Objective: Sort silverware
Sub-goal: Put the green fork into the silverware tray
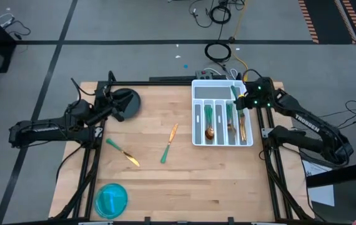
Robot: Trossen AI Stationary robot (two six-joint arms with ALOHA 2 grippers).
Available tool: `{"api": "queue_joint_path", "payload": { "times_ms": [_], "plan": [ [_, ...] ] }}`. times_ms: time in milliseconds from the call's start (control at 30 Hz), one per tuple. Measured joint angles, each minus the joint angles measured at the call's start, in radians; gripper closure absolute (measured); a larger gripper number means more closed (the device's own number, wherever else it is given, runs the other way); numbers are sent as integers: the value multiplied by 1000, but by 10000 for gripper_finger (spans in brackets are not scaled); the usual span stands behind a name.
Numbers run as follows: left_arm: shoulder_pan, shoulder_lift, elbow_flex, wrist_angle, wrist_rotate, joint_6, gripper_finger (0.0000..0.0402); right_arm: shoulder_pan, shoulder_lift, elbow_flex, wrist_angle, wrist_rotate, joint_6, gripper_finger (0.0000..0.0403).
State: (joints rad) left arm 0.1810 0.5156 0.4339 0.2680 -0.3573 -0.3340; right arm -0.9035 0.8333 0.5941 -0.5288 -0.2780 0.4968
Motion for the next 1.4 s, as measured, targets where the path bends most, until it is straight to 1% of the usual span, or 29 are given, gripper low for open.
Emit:
{"api": "queue_joint_path", "payload": {
  "times_ms": [100,167,467,700,933,1167,1400],
  "plan": [
    [0,0,0,0,0,-1,265,3,51,-27,-27,-6,51,403],
    [0,0,0,0,1,-1,265,14,72,-52,-10,-14,79,403],
    [0,0,0,-2,9,-1,265,19,80,-218,223,-64,190,403],
    [0,0,0,-3,12,-2,265,27,72,-357,451,-59,305,403],
    [1,0,0,-8,8,-2,265,29,73,-375,510,-56,303,403],
    [1,0,0,-16,6,-3,265,29,75,-376,511,-58,283,403],
    [1,0,0,-16,5,-5,265,37,101,-375,519,-87,254,403]
  ]
}}
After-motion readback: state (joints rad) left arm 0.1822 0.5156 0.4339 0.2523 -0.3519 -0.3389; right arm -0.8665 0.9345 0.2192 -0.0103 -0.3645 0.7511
